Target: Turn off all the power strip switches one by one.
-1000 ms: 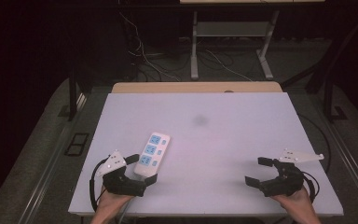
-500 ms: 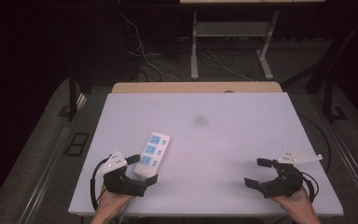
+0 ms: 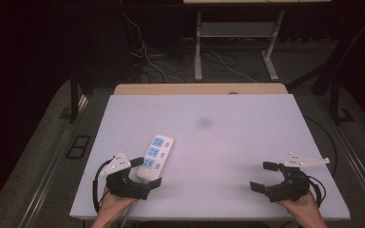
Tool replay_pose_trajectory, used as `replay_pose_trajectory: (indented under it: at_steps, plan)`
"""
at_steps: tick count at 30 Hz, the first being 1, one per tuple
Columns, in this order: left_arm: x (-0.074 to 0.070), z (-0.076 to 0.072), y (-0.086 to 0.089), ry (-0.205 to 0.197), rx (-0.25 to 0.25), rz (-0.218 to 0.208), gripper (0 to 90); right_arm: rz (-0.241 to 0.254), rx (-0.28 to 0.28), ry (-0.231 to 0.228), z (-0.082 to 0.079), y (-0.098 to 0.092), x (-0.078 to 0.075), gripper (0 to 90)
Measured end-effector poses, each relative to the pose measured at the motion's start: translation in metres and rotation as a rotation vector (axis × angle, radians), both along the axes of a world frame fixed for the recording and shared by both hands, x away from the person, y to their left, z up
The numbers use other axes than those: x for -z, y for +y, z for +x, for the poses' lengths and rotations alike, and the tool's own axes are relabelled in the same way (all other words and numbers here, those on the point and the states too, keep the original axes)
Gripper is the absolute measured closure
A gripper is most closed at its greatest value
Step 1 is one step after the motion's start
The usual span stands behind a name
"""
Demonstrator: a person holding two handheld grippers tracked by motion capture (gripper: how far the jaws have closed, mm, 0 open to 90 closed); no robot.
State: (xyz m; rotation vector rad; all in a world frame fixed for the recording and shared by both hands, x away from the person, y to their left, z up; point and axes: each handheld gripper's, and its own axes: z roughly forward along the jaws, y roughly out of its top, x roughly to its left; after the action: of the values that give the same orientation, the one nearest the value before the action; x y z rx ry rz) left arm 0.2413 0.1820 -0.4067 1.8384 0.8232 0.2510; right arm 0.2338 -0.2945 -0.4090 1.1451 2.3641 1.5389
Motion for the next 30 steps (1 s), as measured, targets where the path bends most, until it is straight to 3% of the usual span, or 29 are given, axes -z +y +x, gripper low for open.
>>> replay_pose_trajectory:
  at_steps: [4, 8, 30]
  plan:
    - [-0.004, 0.004, -0.001, 0.01, 0.005, 0.024, 0.0, 0.001, 0.004, -0.003, -0.001, -0.002, -0.001, 0.5]
    - [-0.008, 0.008, 0.001, 0.017, 0.007, 0.009, 0.0, -0.001, 0.013, -0.006, -0.001, -0.004, -0.001, 0.5]
    - [-0.022, 0.035, 0.005, 0.068, 0.024, 0.11, 0.0, -0.014, 0.019, 0.001, -0.002, -0.005, 0.0, 0.5]
